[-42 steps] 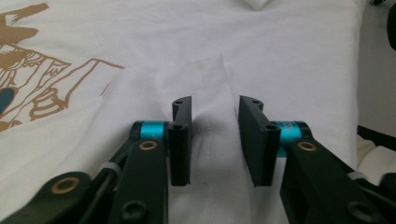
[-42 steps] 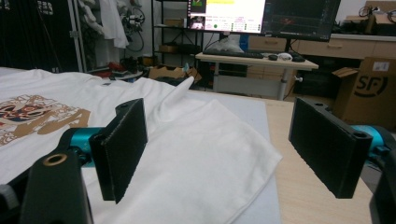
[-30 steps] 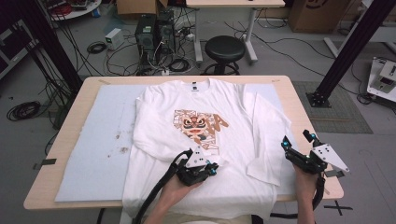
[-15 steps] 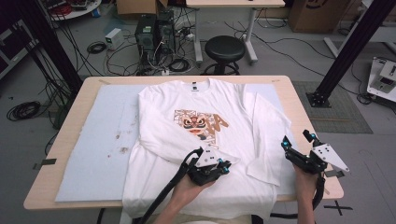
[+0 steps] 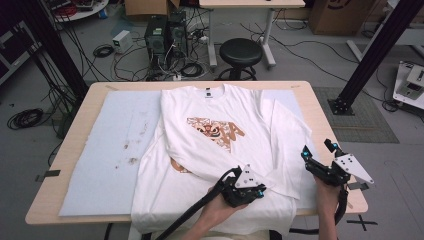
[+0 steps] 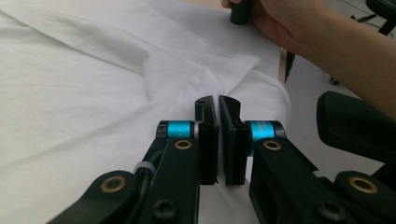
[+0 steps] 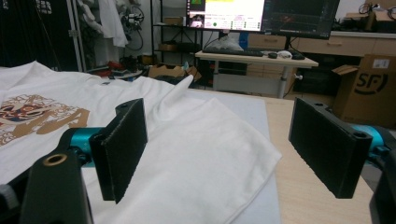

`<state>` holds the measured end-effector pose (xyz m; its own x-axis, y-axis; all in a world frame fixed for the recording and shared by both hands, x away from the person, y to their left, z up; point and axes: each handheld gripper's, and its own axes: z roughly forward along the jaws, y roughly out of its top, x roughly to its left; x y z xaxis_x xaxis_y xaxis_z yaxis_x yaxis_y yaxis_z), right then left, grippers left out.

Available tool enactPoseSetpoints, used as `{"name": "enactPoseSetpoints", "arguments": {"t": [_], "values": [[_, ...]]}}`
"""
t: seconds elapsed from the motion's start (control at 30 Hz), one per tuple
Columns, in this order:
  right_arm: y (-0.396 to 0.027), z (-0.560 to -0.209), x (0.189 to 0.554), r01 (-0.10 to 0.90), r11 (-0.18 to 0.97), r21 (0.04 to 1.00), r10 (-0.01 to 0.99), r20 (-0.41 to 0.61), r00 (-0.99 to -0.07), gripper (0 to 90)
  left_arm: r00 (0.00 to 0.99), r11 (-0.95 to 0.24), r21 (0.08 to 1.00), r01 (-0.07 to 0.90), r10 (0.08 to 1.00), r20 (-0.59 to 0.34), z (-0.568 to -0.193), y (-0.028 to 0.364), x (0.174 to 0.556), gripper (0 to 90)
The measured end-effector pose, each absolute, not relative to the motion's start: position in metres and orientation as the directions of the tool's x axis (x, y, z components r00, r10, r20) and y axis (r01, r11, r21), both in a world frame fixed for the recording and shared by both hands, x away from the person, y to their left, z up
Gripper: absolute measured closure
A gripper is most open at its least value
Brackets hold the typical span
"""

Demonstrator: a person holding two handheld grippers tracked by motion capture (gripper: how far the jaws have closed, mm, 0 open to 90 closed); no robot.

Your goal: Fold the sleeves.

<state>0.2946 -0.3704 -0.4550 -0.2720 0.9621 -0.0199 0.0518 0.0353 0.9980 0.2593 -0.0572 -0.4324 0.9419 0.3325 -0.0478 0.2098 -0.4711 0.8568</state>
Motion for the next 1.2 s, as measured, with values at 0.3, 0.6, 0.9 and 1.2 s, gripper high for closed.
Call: {"name": "enactPoseSetpoints", "arguments": {"t": [0.3, 0.6, 0.9, 1.2], "values": [[-0.370, -0.455, 0.295, 0.051, 0.037, 0.998, 0.962, -0.022, -0.271, 19.8, 0.955, -0.497, 0.846, 0.191, 0.293, -0.043, -0.438, -0.073, 0.255, 85.9], [-0.370, -0.455, 0.295, 0.052, 0.035, 0.998, 0.962, -0.020, -0.272, 19.8, 0.965, -0.533, 0.827, 0.179, 0.259, -0.042, -0.445, -0.082, 0.248, 85.6], [-0.370, -0.455, 0.295, 0.053, 0.039, 0.998, 0.962, -0.023, -0.272, 19.8, 0.970, -0.544, 0.820, 0.178, 0.237, -0.053, -0.450, -0.079, 0.247, 85.4], [-0.370, -0.455, 0.295, 0.051, 0.039, 0.998, 0.962, -0.024, -0.272, 19.8, 0.970, -0.545, 0.813, 0.202, 0.226, -0.089, -0.454, -0.079, 0.249, 76.6]]}}
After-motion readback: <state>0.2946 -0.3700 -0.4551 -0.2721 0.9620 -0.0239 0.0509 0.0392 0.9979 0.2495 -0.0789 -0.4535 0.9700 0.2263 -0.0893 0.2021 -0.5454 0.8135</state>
